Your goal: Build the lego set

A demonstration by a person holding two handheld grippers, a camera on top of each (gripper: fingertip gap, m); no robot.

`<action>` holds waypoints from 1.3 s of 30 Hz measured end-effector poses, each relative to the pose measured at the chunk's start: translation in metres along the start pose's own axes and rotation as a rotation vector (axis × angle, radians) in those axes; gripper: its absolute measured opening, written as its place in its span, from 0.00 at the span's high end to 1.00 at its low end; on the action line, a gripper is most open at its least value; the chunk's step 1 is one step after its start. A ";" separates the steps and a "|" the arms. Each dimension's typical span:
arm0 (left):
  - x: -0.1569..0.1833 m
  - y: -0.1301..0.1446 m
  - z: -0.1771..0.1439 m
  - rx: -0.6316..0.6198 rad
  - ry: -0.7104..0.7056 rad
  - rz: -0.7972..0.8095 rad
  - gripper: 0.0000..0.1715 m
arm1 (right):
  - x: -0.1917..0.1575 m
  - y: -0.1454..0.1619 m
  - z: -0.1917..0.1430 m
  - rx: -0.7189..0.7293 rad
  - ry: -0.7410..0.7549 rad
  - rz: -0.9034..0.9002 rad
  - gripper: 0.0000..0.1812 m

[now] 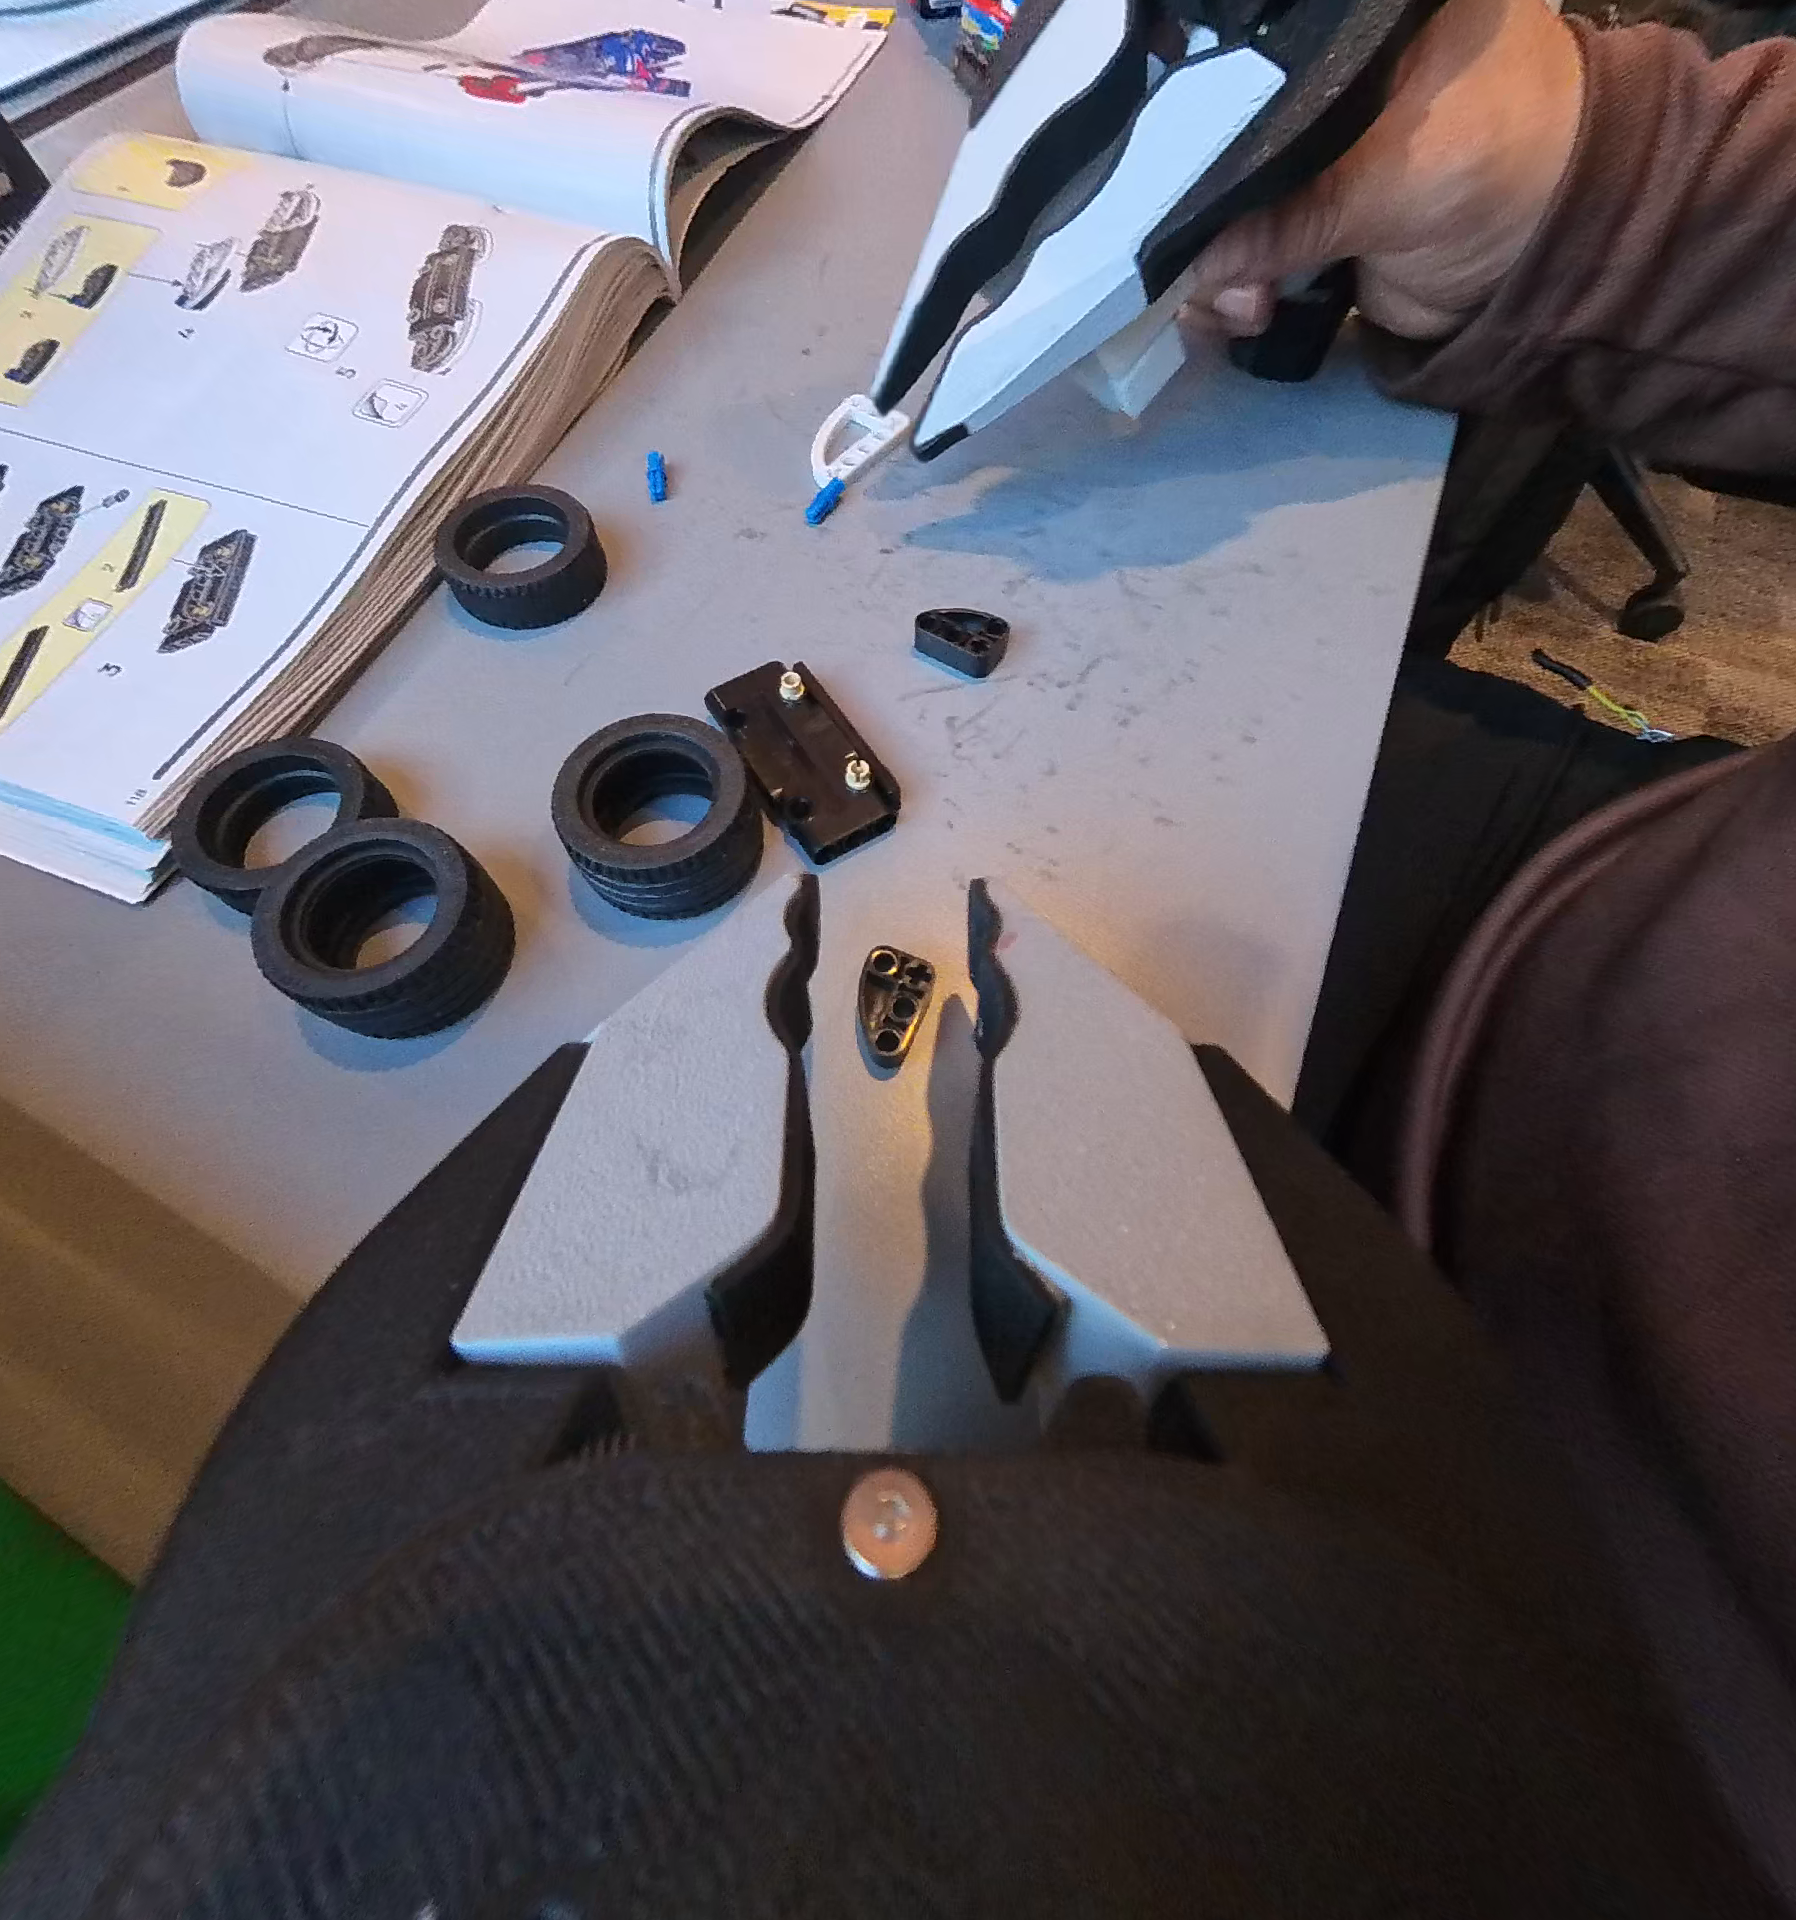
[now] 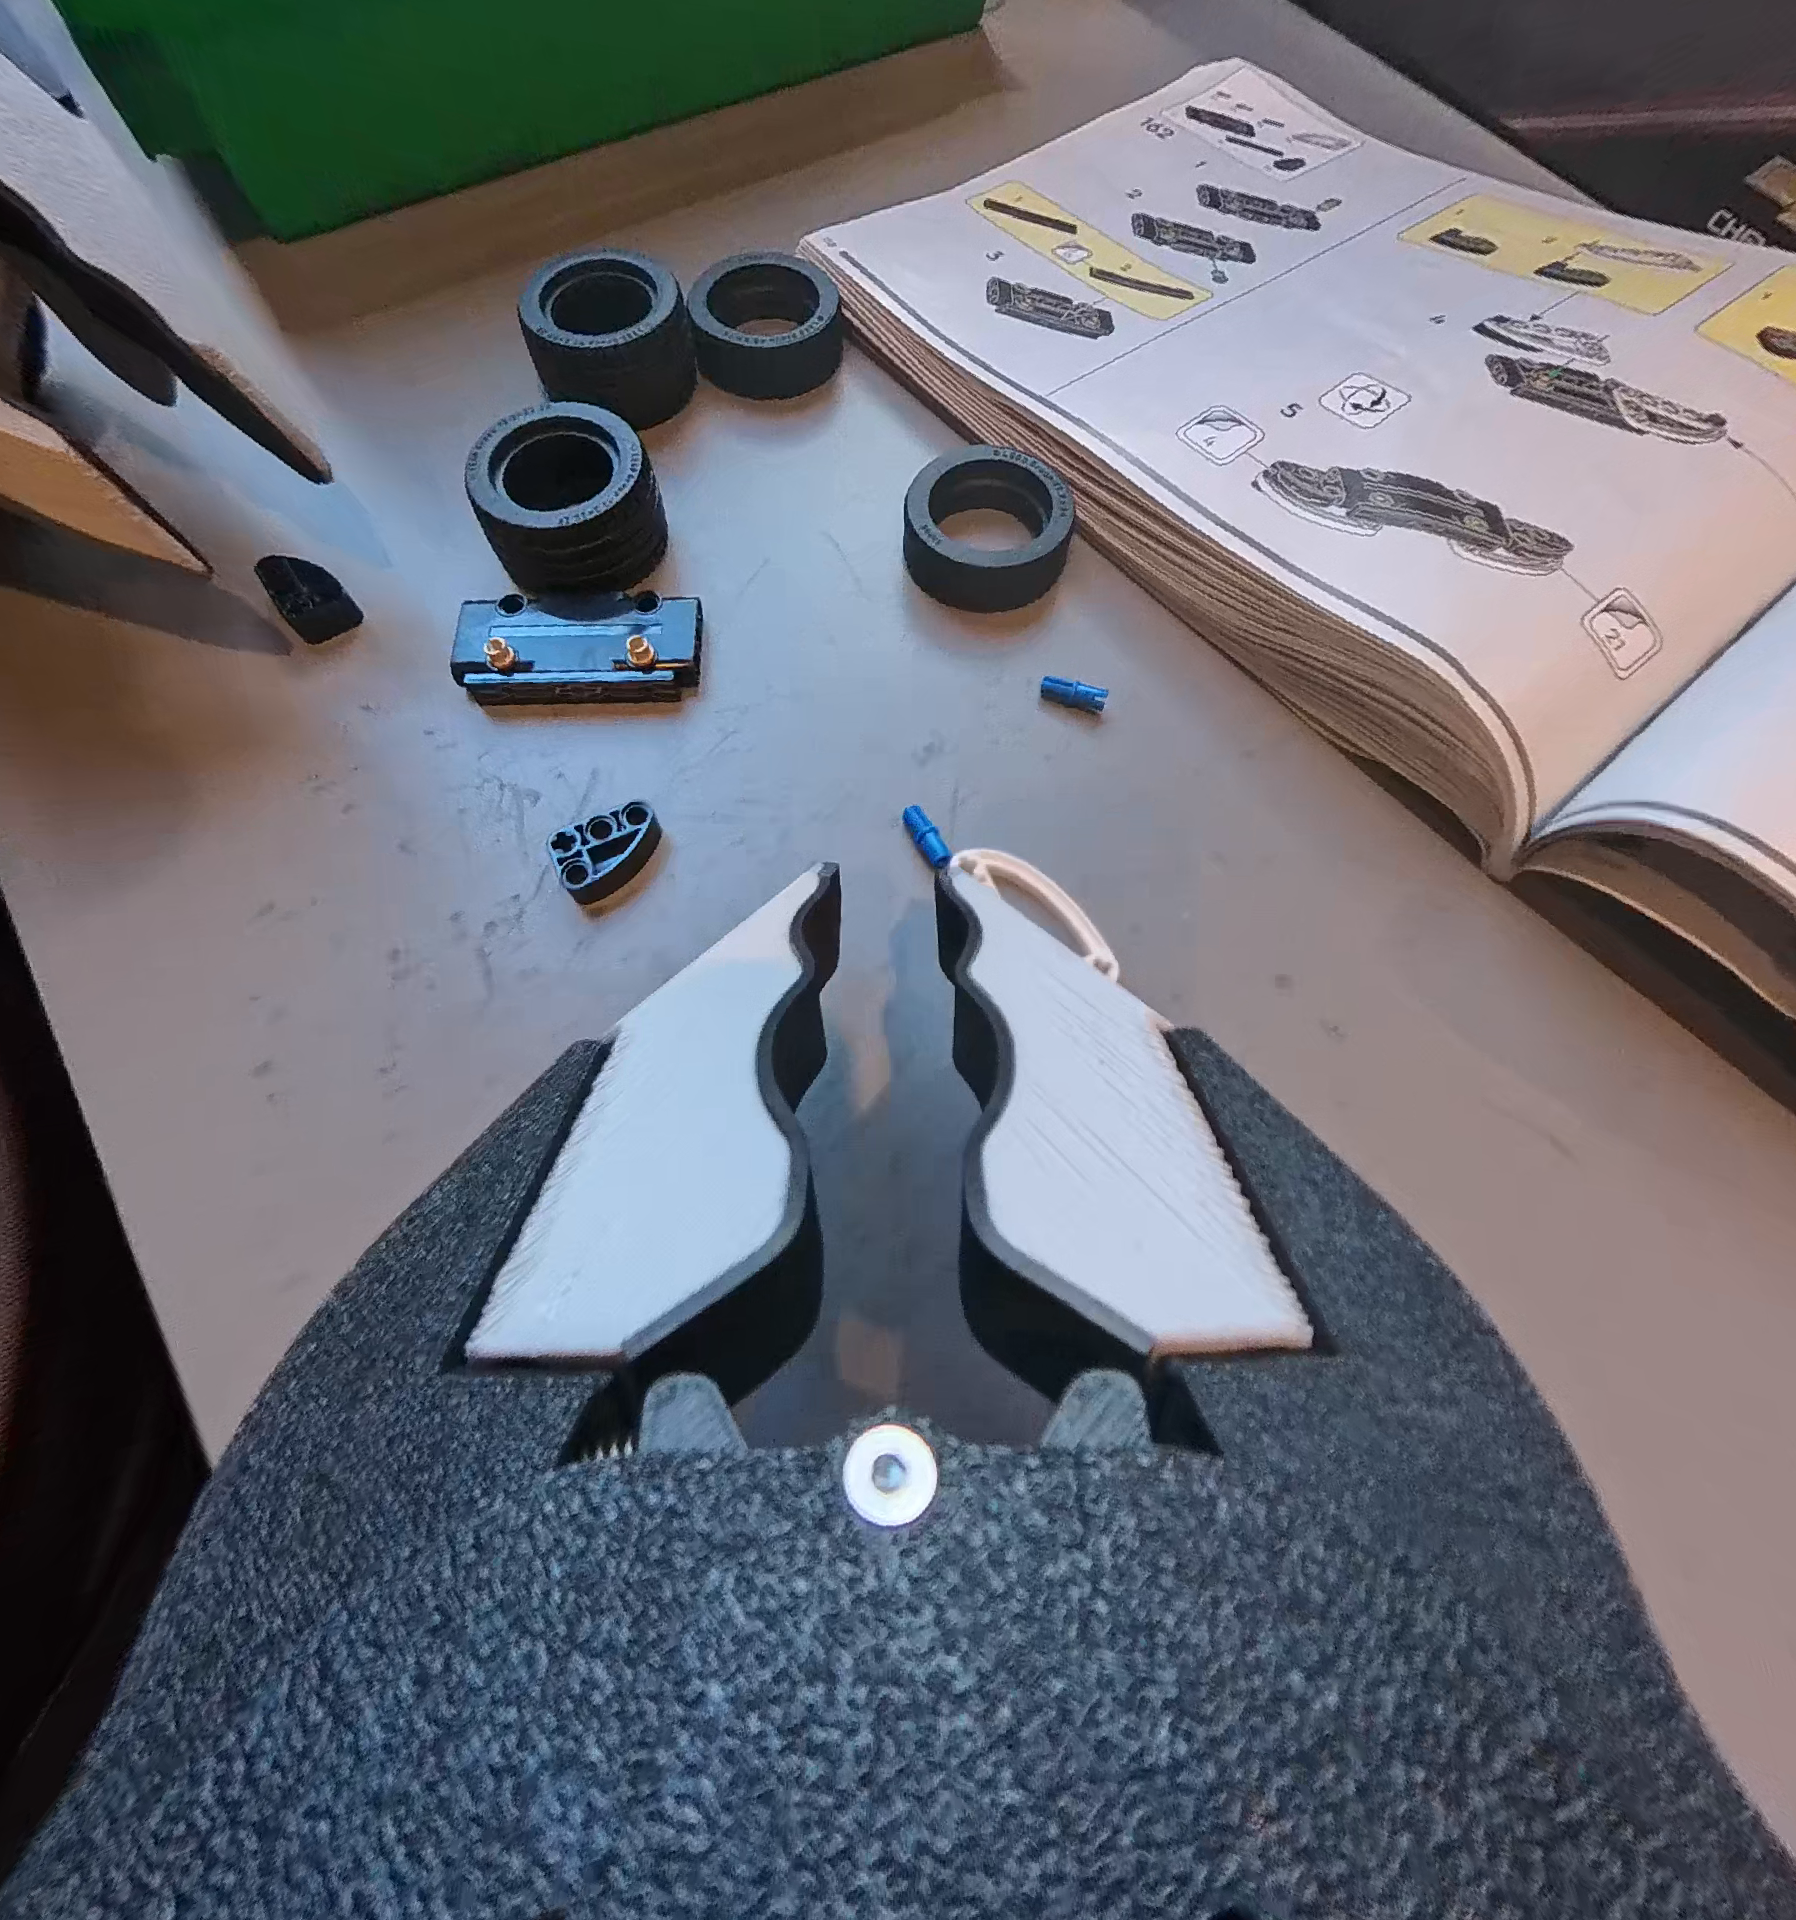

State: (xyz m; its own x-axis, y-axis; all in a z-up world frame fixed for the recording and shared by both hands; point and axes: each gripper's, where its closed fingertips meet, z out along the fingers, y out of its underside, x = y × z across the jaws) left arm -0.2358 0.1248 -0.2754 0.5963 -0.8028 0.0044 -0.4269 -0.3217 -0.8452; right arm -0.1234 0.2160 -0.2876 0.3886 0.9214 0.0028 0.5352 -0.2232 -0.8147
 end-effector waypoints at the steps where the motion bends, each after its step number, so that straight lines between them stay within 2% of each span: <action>1: 0.000 0.000 0.000 -0.001 0.003 -0.005 0.85 | 0.001 -0.001 0.002 -0.004 -0.001 -0.005 0.90; 7: 0.000 -0.002 -0.002 0.014 0.013 -0.018 0.85 | 0.007 -0.004 0.015 -0.031 -0.013 -0.032 0.90; 39: 0.000 0.002 0.002 -0.016 -0.001 -0.002 0.85 | 0.000 0.005 0.026 -0.123 -0.098 -0.055 0.91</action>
State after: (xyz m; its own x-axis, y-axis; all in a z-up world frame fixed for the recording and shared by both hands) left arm -0.2358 0.1251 -0.2779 0.5978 -0.8016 0.0052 -0.4368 -0.3311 -0.8364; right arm -0.1402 0.2237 -0.3068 0.2849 0.9584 -0.0161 0.6433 -0.2037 -0.7380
